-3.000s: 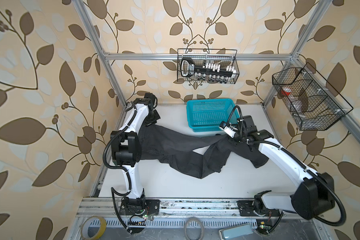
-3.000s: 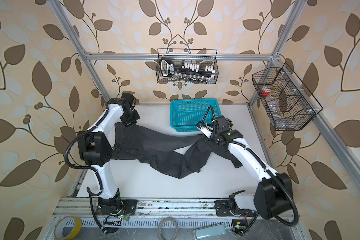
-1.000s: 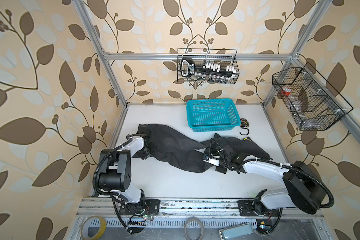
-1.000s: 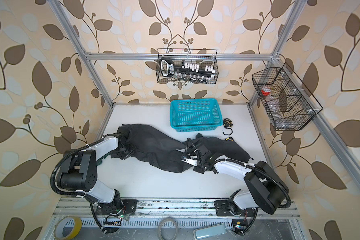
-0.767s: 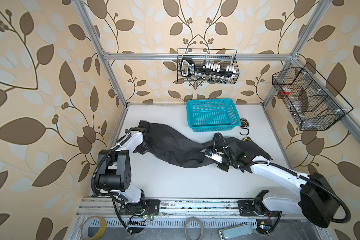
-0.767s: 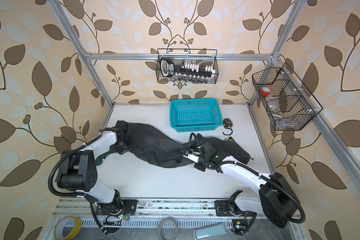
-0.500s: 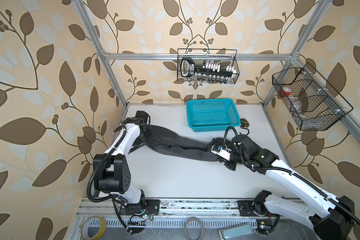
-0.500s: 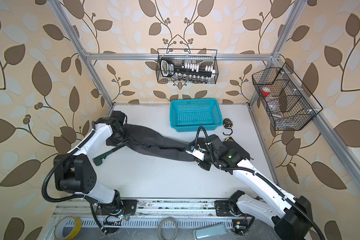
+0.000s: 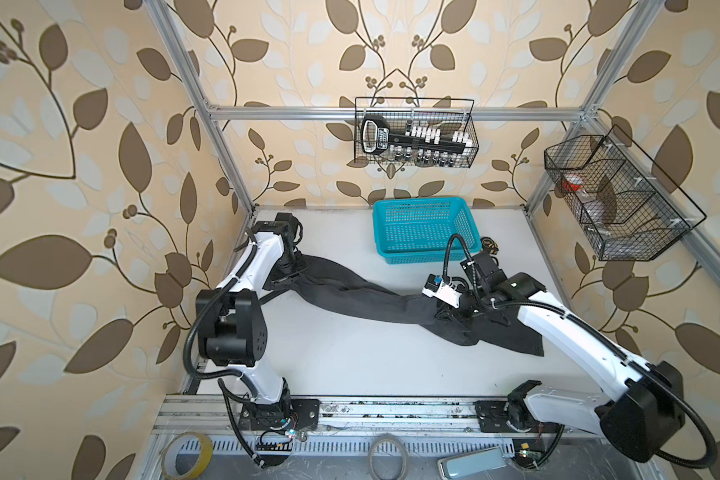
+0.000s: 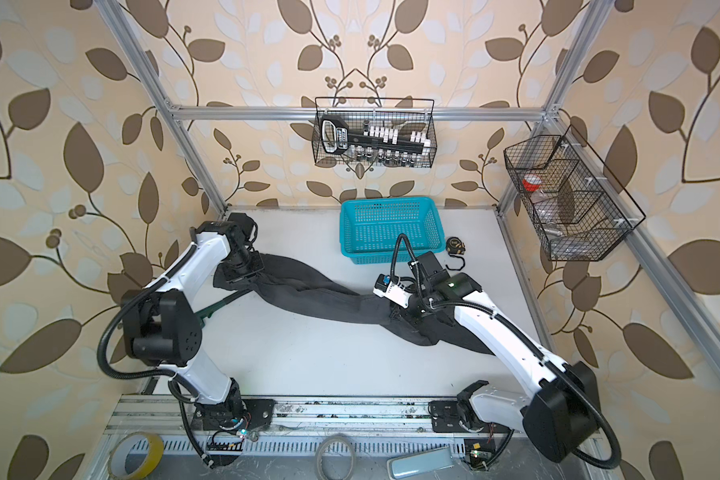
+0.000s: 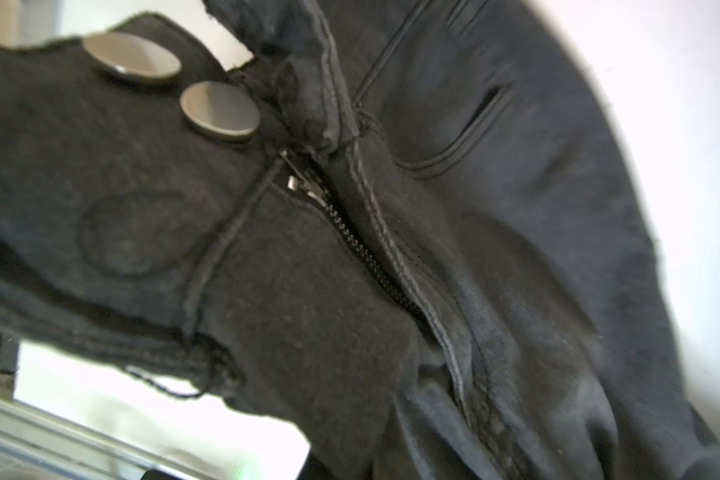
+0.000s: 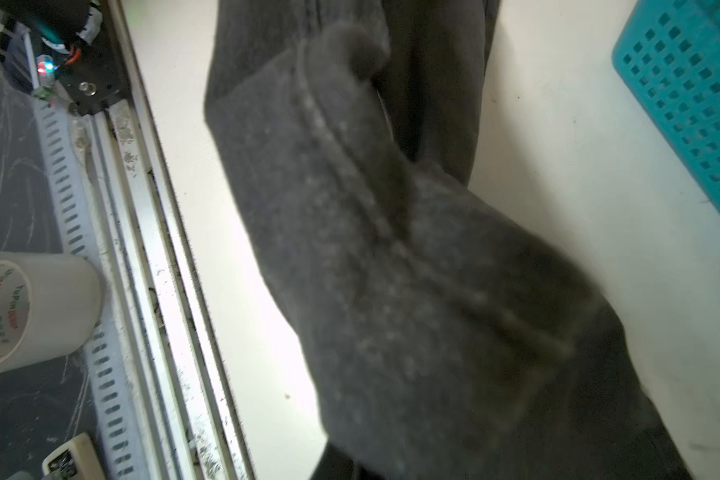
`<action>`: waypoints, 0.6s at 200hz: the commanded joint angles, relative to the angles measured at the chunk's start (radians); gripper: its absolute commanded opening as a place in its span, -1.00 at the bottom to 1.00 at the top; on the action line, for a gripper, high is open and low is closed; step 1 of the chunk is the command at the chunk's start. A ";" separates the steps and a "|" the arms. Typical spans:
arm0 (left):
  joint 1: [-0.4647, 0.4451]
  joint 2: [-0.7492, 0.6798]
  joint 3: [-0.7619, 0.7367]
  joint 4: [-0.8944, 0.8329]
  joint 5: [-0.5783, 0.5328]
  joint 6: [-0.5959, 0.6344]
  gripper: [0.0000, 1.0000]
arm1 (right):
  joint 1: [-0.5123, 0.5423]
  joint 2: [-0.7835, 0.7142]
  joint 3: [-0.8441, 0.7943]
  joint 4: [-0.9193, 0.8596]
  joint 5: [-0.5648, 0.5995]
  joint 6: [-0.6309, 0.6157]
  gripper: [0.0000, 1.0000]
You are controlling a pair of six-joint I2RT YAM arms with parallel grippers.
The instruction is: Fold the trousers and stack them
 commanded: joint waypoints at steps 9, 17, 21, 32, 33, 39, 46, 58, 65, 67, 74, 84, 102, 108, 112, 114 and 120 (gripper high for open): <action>0.010 0.116 0.093 0.067 0.012 0.041 -0.68 | -0.015 0.131 -0.002 0.139 -0.022 -0.019 -0.82; 0.011 0.149 0.120 0.069 0.013 0.046 -0.60 | -0.018 0.156 -0.002 0.165 0.002 -0.010 -0.80; 0.010 0.163 0.135 0.068 0.011 0.047 -0.55 | -0.022 0.167 -0.002 0.179 0.018 -0.003 -0.78; 0.010 0.200 0.174 0.063 0.006 0.052 -0.42 | -0.034 0.207 0.001 0.204 0.028 0.015 -0.74; 0.011 0.202 0.176 0.062 0.007 0.053 -0.41 | -0.035 0.209 0.002 0.207 0.030 0.017 -0.73; 0.010 0.217 0.198 0.057 0.004 0.056 -0.30 | -0.039 0.226 0.004 0.220 0.047 0.036 -0.70; 0.010 0.229 0.219 0.052 0.003 0.061 -0.20 | -0.041 0.242 0.006 0.228 0.063 0.050 -0.68; 0.011 0.242 0.252 0.035 -0.006 0.069 -0.08 | -0.041 0.262 0.003 0.252 0.089 0.074 -0.62; 0.010 0.244 0.267 0.027 -0.014 0.072 0.02 | -0.041 0.270 0.001 0.266 0.111 0.103 -0.58; 0.010 0.243 0.270 0.024 -0.015 0.073 0.06 | -0.041 0.273 0.001 0.269 0.113 0.107 -0.57; 0.010 0.240 0.278 0.015 -0.021 0.077 0.19 | -0.044 0.282 0.001 0.277 0.118 0.120 -0.54; 0.011 0.230 0.285 -0.004 -0.025 0.083 0.32 | -0.044 0.293 0.001 0.294 0.142 0.151 -0.50; 0.012 0.193 0.267 -0.030 -0.026 0.083 0.51 | -0.042 0.311 0.001 0.307 0.144 0.179 -0.42; 0.011 0.175 0.256 -0.043 -0.026 0.082 0.59 | -0.041 0.314 -0.001 0.311 0.144 0.189 -0.40; 0.013 0.161 0.245 -0.049 -0.030 0.079 0.62 | -0.041 0.314 -0.004 0.315 0.144 0.192 -0.39; 0.015 0.155 0.238 -0.053 -0.031 0.077 0.64 | -0.040 0.314 -0.006 0.317 0.144 0.193 -0.39; 0.017 0.127 0.213 -0.058 -0.032 0.072 0.67 | -0.040 0.312 -0.012 0.322 0.149 0.197 -0.36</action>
